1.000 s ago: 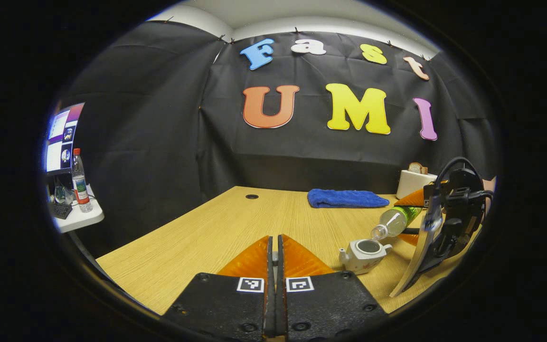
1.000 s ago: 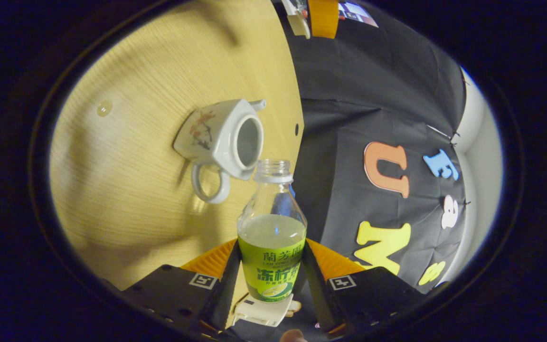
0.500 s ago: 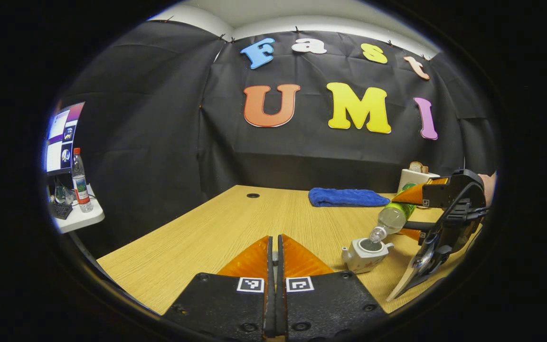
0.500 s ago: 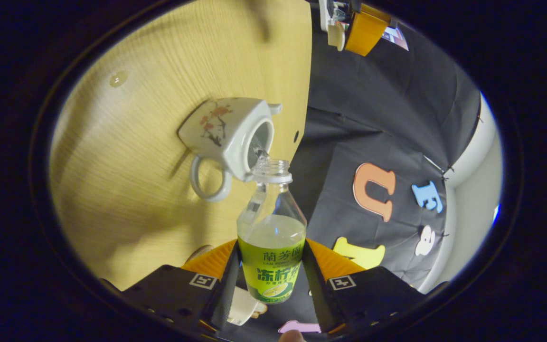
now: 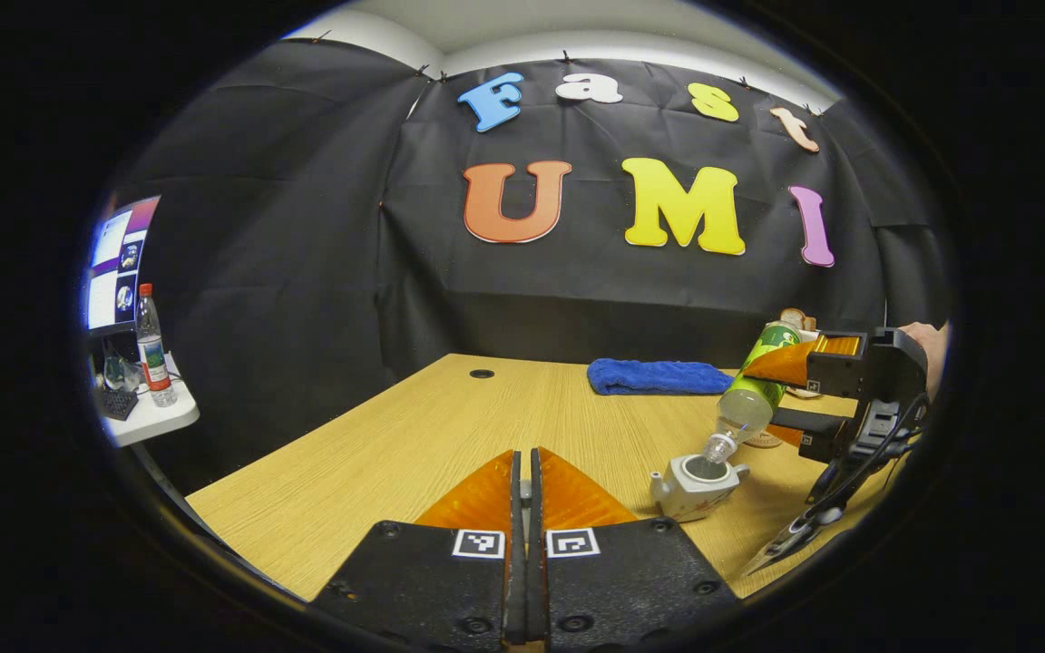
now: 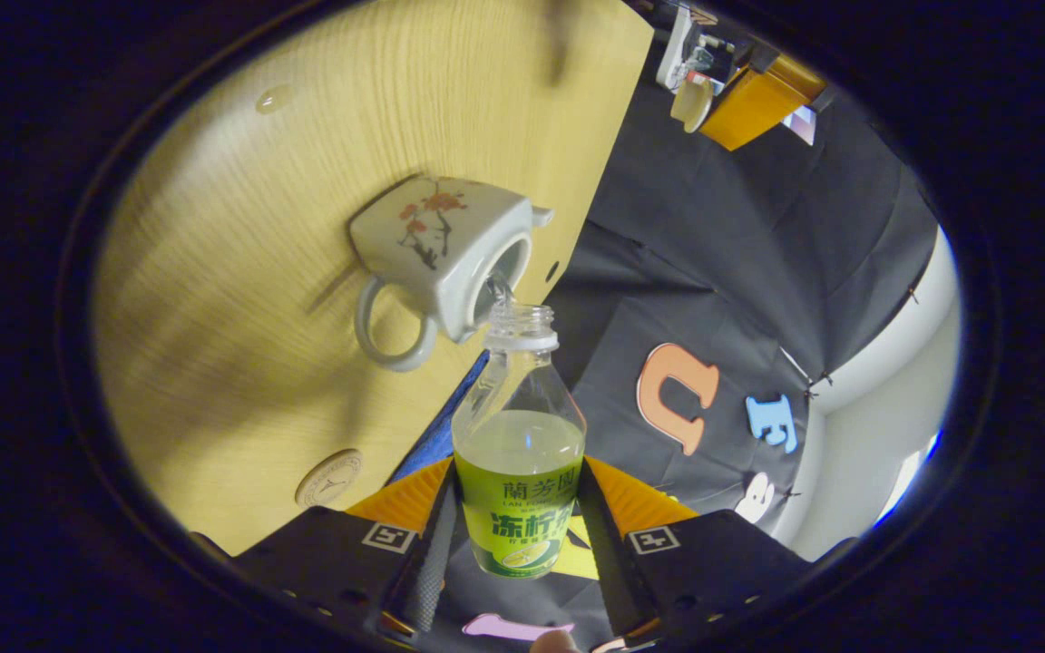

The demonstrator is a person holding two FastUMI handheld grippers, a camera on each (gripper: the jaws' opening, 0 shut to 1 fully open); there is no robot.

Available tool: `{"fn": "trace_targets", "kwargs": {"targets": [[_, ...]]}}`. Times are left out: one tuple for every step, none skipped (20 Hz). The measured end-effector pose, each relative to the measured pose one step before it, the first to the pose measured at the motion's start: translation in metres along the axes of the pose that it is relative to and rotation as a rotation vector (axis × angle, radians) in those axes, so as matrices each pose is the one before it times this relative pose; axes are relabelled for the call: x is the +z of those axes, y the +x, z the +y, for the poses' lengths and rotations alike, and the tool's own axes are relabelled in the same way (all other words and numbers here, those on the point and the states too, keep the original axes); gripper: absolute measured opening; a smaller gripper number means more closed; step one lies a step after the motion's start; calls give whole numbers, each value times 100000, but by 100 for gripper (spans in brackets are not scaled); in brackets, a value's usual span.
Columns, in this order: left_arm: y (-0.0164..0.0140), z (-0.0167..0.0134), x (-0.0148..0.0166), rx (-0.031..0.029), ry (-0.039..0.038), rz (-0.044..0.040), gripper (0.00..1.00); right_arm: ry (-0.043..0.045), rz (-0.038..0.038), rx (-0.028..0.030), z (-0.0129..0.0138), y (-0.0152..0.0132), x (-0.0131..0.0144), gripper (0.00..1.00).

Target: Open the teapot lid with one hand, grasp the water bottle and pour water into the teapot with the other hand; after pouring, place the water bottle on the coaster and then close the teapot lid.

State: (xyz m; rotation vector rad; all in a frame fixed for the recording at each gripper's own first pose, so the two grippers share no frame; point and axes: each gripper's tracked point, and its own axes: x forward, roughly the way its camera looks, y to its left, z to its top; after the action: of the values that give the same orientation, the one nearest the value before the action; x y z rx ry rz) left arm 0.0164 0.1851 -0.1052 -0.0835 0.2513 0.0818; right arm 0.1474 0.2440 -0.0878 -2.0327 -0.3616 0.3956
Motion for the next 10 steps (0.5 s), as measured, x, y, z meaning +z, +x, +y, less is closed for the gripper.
{"fn": "trace_targets", "kwargs": {"targets": [[45, -9, 16, -36, -85, -23, 3, -1458, -227, -1260, -291, 59, 89, 70], [79, -27, -38, 60, 24, 56, 3, -2806, -941, -2709, -656, -53, 127, 71], [-96, 19, 0, -69, -61, 268, 3, -1111, -816, -920, -342, -32, 270, 71], [0, -38, -119, -79, 57, 82, 3, -512, -250, 298, -26, -114, 47, 70], [24, -31, 44, -103, 112, 42, 3, -741, 74, -51, -86, -29, 1, 71], [-9, 42, 46, 14, -12, -62, 3, -71, 117, 210, 103, 177, 17, 70], [55, -6, -77, 38, -62, -17, 3, -92, 44, -23, -3, -21, 6, 70], [28, 82, 10, -13, 34, 90, 3, 219, 25, -8, -41, -46, 33, 70], [-129, -64, 74, 31, -7, -2, 3, 338, -126, -21, 29, 62, 47, 70], [47, -71, -90, -95, 24, 68, 3, 686, -234, 32, 21, -39, -23, 70]]}}
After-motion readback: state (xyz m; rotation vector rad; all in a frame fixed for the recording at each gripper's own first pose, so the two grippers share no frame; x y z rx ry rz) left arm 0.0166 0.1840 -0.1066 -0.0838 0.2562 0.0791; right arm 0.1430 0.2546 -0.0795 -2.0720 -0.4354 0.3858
